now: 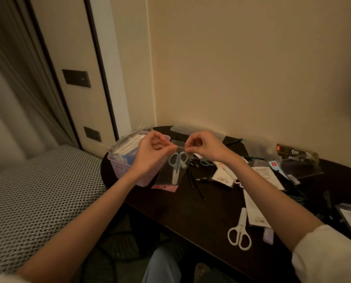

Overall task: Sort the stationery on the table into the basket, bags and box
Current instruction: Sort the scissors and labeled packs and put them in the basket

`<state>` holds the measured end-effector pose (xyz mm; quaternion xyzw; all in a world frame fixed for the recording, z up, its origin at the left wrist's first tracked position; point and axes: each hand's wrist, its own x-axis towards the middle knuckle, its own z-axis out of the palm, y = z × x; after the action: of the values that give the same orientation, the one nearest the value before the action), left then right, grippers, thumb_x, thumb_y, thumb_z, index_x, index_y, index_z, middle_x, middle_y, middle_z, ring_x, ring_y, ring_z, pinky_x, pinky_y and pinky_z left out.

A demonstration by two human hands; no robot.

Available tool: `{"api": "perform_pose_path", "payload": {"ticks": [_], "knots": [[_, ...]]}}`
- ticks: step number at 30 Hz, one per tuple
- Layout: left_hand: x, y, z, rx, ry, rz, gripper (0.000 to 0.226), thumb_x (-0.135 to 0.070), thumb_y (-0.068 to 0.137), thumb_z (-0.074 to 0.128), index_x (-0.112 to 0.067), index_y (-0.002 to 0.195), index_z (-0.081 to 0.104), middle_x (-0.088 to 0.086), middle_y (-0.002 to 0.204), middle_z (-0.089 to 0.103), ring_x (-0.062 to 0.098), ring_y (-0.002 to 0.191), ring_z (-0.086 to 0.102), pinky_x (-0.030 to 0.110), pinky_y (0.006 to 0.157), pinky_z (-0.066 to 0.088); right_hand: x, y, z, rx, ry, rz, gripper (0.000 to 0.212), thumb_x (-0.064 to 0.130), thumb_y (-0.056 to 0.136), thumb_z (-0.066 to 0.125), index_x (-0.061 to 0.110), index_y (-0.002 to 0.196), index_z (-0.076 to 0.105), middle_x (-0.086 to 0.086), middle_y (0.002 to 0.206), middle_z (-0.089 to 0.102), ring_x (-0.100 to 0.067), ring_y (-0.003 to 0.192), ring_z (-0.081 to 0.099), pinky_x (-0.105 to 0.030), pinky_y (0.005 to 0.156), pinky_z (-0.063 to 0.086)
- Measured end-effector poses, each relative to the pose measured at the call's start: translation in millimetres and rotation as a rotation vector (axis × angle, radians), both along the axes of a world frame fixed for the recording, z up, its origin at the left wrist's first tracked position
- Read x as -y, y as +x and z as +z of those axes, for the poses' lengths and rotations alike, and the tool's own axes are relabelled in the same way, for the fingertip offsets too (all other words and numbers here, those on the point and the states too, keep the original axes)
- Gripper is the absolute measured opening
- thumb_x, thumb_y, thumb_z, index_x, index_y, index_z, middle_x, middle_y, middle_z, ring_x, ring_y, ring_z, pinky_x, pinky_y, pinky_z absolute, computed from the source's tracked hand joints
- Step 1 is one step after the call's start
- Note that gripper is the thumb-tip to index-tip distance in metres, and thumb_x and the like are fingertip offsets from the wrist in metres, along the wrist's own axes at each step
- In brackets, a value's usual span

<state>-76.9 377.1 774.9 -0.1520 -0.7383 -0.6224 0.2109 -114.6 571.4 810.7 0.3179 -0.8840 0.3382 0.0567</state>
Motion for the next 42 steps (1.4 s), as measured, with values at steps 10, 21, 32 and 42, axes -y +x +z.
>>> {"api": "perform_pose_path", "payload": {"ticks": [10,21,32,42], "knots": [[61,-13,3,0.36,-0.21,-0.356,0.039,-0.044,0.07,0.072,-0.012,0.089,0.059,0.001,0.101,0.063,0.016,0.096,0.061,0.026,0.084,0.049,23,-41,31,-0.05,-0.413,0.126,0.008,0.004,0.08,0.072,0.004,0.088,0.069,-0.006,0.086,0.068,-0.013,0.074,0.061,-0.017,0.062,0.048],[73,-33,14,0.327,-0.285,-0.18,0.034,-0.034,0.074,0.074,-0.005,0.081,0.057,-0.011,0.073,0.063,0.021,0.072,0.054,0.032,0.064,0.047,54,-77,6,0.27,-0.587,-0.066,0.014,0.012,0.09,0.062,0.011,0.101,0.071,-0.004,0.081,0.059,-0.006,0.065,0.05,-0.017,0.052,0.041],[79,-61,-8,0.486,-0.585,0.183,0.042,-0.043,0.073,0.08,-0.01,0.092,0.063,0.0,0.086,0.063,0.012,0.076,0.057,0.025,0.064,0.047,79,-136,-6,0.963,-0.514,0.012,0.048,0.035,0.098,0.04,-0.006,0.114,0.058,-0.023,0.111,0.065,-0.031,0.098,0.066,-0.034,0.078,0.057],[107,-76,-30,0.089,-0.835,0.293,0.022,-0.032,0.091,0.061,-0.013,0.101,0.067,0.004,0.118,0.062,0.015,0.109,0.054,0.029,0.093,0.039,124,-177,-27,0.567,-0.122,-0.226,0.021,-0.007,0.079,0.068,-0.005,0.1,0.069,-0.017,0.1,0.069,-0.023,0.086,0.069,-0.033,0.077,0.059]]}}
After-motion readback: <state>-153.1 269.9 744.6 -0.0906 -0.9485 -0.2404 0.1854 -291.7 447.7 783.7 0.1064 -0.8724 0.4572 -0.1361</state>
